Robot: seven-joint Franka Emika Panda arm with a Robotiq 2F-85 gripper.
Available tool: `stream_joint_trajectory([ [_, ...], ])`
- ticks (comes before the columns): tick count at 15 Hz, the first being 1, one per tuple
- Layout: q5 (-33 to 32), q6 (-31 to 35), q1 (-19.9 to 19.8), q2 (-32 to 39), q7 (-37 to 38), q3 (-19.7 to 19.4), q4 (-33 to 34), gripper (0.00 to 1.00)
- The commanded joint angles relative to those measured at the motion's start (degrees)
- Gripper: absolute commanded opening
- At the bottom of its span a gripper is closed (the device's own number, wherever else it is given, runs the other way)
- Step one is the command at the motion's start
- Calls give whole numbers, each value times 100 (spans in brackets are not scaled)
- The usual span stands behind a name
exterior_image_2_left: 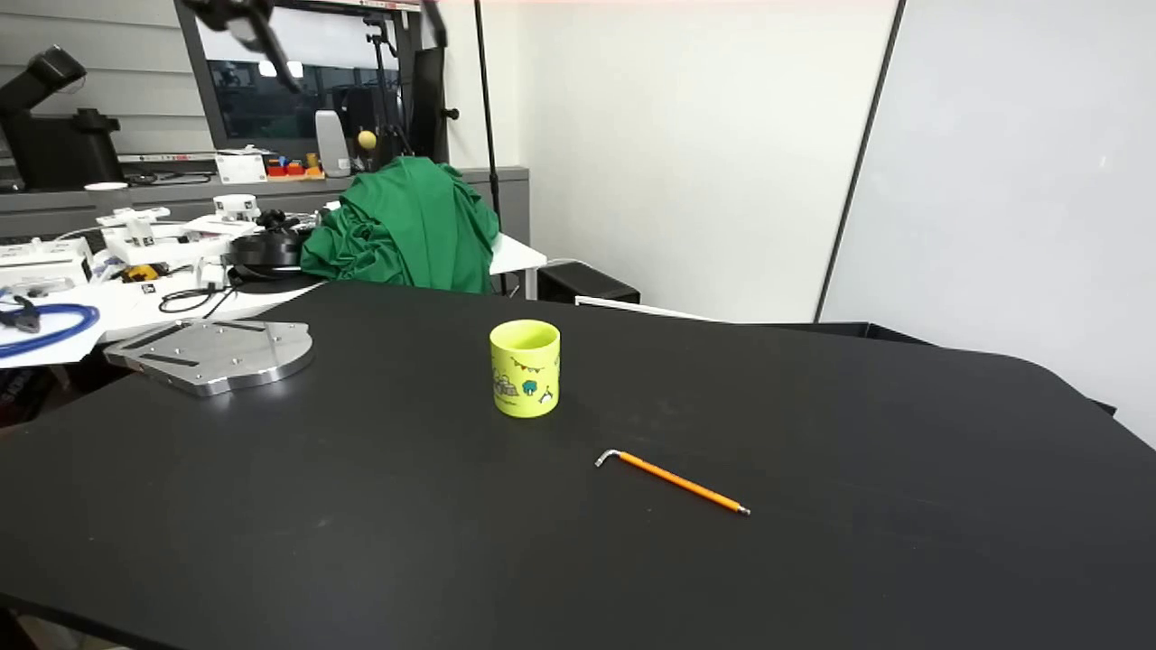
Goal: Put the orange tool in the mug
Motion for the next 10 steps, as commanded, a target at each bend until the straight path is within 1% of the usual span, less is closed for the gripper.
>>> stream_joint_trajectory([
  [1, -604, 457, 66, 238, -1298, -514, 377, 100],
  [4, -969, 1387, -33, 371, -2531, -1060, 528, 100],
  [6, -929, 2183, -124, 531, -3422, -1449, 630, 100],
  [8, -542, 2976, -174, 737, -4388, -1832, 729, 100],
  [10, 48, 3627, 118, 976, -5318, -2442, 806, 100],
])
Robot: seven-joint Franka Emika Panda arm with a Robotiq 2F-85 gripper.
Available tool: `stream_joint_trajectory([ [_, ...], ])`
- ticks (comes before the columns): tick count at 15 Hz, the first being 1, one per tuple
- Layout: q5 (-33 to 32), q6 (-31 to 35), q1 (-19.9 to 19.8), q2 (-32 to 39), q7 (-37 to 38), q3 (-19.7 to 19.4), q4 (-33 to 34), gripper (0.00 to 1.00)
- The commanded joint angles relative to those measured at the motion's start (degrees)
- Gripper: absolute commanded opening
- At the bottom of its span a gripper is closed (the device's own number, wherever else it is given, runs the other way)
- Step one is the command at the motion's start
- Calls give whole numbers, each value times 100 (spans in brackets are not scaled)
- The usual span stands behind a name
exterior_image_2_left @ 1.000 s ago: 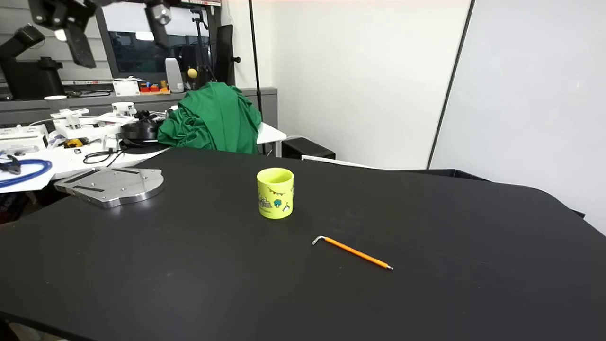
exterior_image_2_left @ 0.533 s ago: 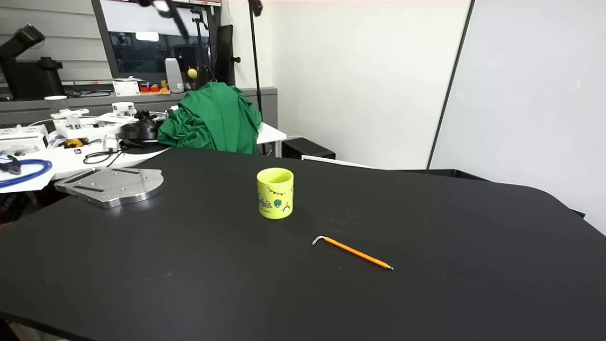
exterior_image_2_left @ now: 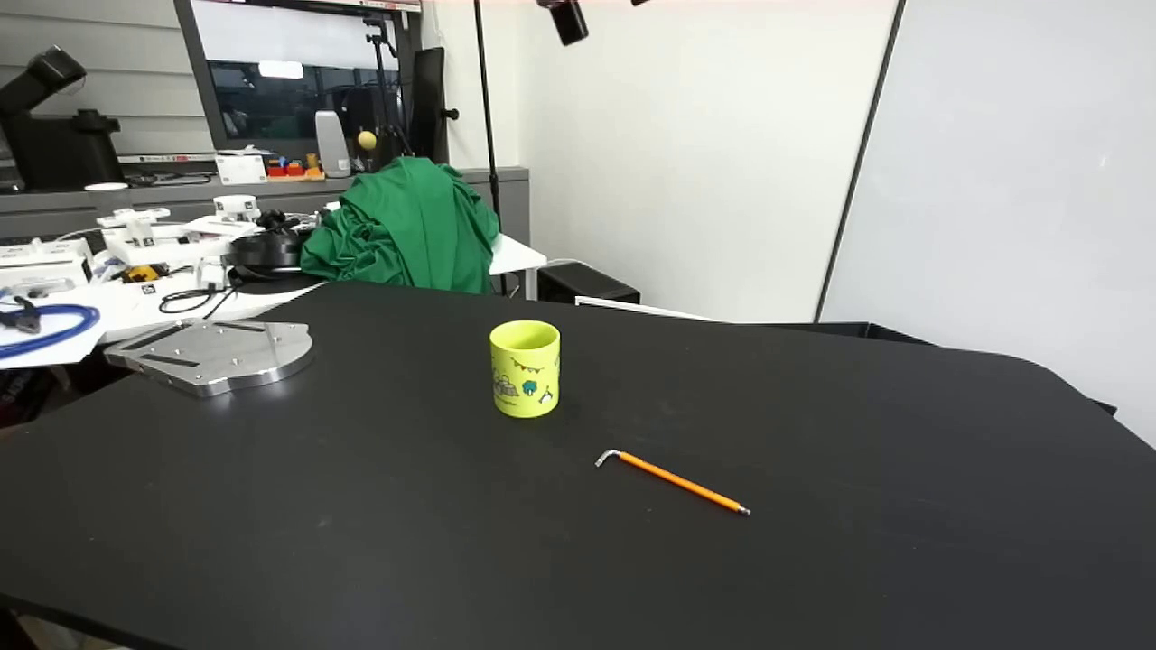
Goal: Put the orange tool in the mug
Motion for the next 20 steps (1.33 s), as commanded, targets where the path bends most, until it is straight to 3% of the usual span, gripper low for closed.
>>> stream_joint_trajectory([
  [1, 1021, 853, 482, 536, -1604, -916, 354, 100],
  [3, 2041, 948, 986, 745, -2605, -1528, 492, 100],
  [5, 3092, 579, 1349, 946, -3586, -2000, 712, 100],
  [6, 3594, 240, 706, 1290, -3881, -1460, 948, 100],
  [7, 3166, 689, 428, 862, -3488, -1115, 414, 100],
  [9, 3562, 431, 252, 1118, -3839, -1025, 644, 100],
  [15, 3592, 392, 203, 1263, -3839, -941, 767, 100],
  [20, 3681, 1422, -403, 1758, -3967, -658, 529, 100],
])
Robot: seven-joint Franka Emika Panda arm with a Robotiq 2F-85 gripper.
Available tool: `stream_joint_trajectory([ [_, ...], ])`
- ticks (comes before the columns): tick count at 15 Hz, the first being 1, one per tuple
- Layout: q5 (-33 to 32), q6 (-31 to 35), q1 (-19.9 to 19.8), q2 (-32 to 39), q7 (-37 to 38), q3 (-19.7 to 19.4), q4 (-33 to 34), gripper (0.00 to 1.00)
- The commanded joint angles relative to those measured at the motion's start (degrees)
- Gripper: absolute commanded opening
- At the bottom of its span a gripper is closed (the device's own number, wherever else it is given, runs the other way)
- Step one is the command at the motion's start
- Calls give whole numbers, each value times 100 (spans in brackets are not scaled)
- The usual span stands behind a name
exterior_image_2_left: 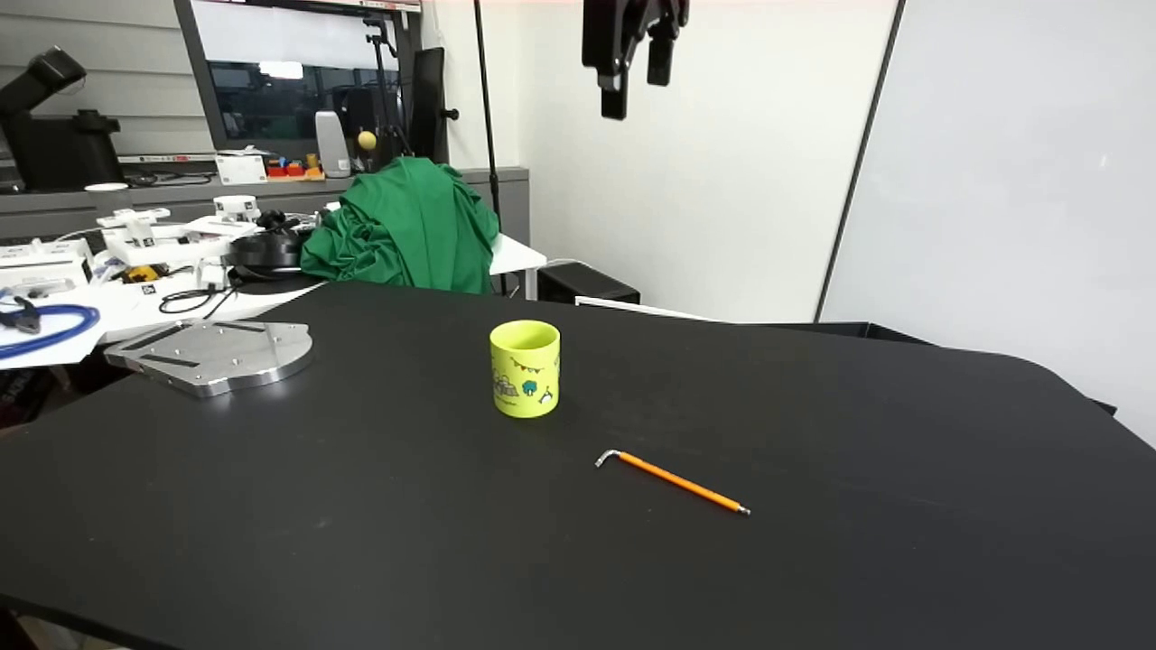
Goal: Put the orange tool in the mug
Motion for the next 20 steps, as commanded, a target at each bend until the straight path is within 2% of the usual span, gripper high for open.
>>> stream_joint_trajectory([
  [1, 198, 517, -528, 552, -209, 220, -92, 100],
  [5, 365, 745, -1044, 1432, -303, 402, -84, 100],
  [11, 245, 1291, -1797, 2649, -195, 933, 76, 100],
  [15, -70, 1601, -1950, 3088, 105, 1118, 67, 100],
  [17, -128, 1556, -2083, 2965, -14, 1249, -79, 100],
  [20, -201, 1563, -2073, 3009, 31, 1303, -78, 100],
])
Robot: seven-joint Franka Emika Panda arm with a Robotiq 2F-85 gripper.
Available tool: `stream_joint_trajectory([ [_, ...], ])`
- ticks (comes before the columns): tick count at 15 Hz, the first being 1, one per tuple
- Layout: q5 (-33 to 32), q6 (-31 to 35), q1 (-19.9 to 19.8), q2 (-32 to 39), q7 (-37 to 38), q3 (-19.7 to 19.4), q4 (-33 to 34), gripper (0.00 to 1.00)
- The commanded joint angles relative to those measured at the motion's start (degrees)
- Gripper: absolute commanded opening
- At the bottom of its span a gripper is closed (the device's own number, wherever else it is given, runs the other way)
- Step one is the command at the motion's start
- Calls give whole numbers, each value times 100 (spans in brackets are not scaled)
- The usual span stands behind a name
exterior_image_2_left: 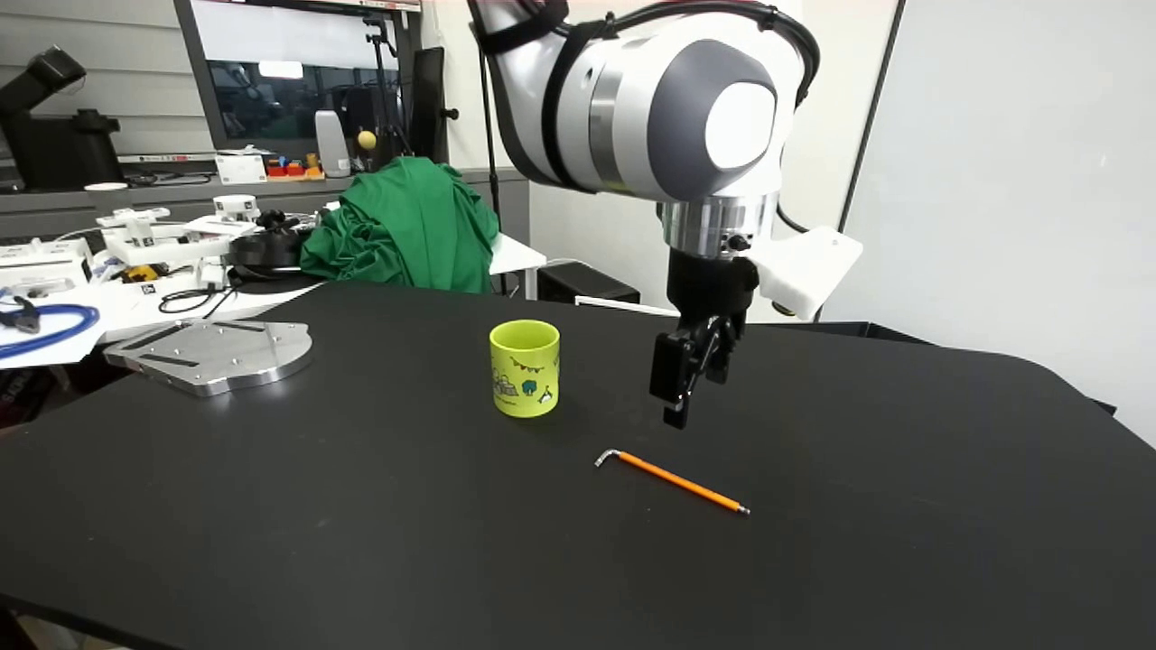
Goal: Put the orange tool in the mug
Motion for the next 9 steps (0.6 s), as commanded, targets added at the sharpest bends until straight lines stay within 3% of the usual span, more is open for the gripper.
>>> stream_joint_trajectory([
  [1, -194, 2, -206, -26, 143, 196, -5, 100],
  [9, -961, 800, 49, 528, 767, 170, -276, 100],
])
